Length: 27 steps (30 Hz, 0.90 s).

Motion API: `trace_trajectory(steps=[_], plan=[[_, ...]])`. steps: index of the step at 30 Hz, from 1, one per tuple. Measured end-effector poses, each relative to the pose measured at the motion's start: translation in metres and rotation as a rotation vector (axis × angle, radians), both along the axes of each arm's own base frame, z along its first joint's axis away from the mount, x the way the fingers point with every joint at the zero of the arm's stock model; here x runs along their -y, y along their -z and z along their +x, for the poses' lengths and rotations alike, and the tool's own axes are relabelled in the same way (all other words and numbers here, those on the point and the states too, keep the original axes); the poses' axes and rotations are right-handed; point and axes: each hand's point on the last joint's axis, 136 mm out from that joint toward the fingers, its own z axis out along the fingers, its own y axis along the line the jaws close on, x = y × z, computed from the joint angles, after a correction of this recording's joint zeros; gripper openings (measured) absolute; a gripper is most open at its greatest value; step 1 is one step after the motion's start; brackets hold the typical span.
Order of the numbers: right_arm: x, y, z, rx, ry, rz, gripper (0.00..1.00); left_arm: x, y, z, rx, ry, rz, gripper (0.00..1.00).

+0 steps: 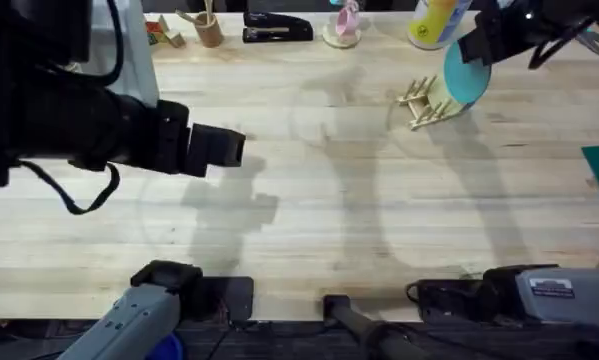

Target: Pick up the plates from the table one by one and place each into a slot on the dish rack.

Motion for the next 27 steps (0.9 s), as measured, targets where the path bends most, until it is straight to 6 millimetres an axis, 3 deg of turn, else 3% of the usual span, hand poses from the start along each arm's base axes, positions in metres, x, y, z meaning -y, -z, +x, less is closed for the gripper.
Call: trace_trajectory(steps=[9, 21, 27], plan=[[0.007, 0.016, 0.013, -0.02, -0.016, 0.045, 0.03, 0.0, 0.0, 0.0, 0.001, 0.0, 0.0, 0.995], [0.0, 0.018, 0.021, -0.005, -0.049, 0.073, 0.03, 0.0, 0.0, 0.0, 0.0, 0.0, 0.0, 0.995], [0.0, 0.036, 0.024, -0.052, -0.048, 0.073, 0.03, 0.0, 0.001, -0.002, -0.011, 0.0, 0.002, 0.995]])
